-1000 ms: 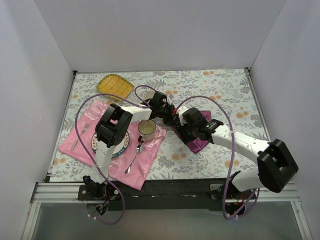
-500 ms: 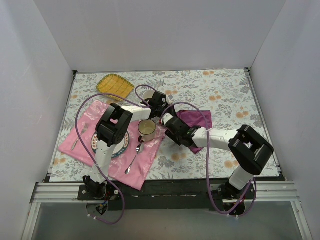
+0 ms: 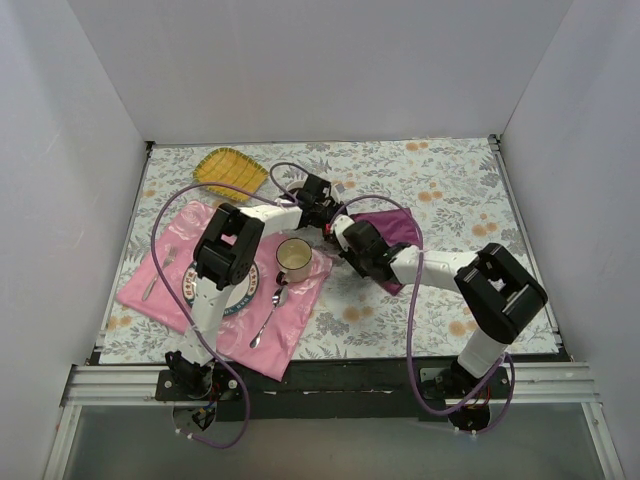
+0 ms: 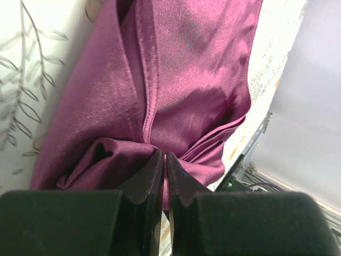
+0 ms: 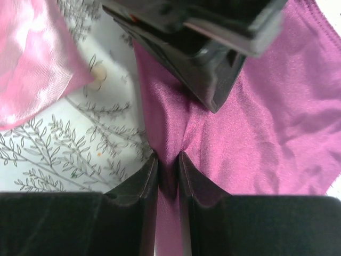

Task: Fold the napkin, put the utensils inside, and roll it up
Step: Roll the napkin with the utensil

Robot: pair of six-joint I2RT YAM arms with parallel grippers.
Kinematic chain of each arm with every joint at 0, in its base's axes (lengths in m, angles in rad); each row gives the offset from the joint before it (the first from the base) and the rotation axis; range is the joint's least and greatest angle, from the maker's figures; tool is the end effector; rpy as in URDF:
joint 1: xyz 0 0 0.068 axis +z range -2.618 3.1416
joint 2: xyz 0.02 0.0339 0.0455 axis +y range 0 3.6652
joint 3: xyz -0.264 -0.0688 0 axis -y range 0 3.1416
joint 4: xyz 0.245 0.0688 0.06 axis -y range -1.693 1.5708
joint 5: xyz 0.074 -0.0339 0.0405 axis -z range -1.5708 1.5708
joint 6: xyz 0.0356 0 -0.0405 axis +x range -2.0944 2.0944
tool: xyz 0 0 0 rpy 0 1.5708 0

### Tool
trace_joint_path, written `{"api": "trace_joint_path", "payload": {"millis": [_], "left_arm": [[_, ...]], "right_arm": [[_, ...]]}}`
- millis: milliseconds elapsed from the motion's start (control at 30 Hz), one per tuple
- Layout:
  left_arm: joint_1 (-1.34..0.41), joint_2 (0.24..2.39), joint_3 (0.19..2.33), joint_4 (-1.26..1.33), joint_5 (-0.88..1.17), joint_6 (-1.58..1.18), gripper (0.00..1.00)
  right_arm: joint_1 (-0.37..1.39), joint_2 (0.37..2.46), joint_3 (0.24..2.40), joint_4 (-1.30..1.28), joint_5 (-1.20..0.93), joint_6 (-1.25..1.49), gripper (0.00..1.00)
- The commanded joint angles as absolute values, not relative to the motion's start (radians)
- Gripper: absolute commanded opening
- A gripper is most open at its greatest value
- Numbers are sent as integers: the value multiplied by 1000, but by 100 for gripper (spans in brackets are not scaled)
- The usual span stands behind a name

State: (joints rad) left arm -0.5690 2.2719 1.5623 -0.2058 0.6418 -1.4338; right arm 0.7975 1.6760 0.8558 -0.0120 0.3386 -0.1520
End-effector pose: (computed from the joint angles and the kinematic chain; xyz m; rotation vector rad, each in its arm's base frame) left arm 0.3910 -0.2754 0.1198 0.8470 -2.5568 1.2459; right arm 0.2398 0.2287 0.1583 -0.9317 2.1514 -0.0920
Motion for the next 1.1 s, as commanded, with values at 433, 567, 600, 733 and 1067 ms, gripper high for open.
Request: {"api": "trace_joint_path", "payload": {"millis": [433,567,600,733,1067], "left_arm": [[-453,2237,1963,-480,601,-1416,37],[-453,2172,1907,-479,614,-1410,42],[-454,2139,1881,-473,626,-1410,43],[-485,2073,1775,-456,632,-1391,49],[-687,2012,1704,-669,183,-1393,61]], "right_arm": [[509,1789,901,-209,-426,-38,1],[443,1815,887,-160,-558,37,1],[416,1827,884,-150,-584,52,1],[364,1874,907,-137,-717,110,1],[210,1967,841,83,-959,293,1]]}}
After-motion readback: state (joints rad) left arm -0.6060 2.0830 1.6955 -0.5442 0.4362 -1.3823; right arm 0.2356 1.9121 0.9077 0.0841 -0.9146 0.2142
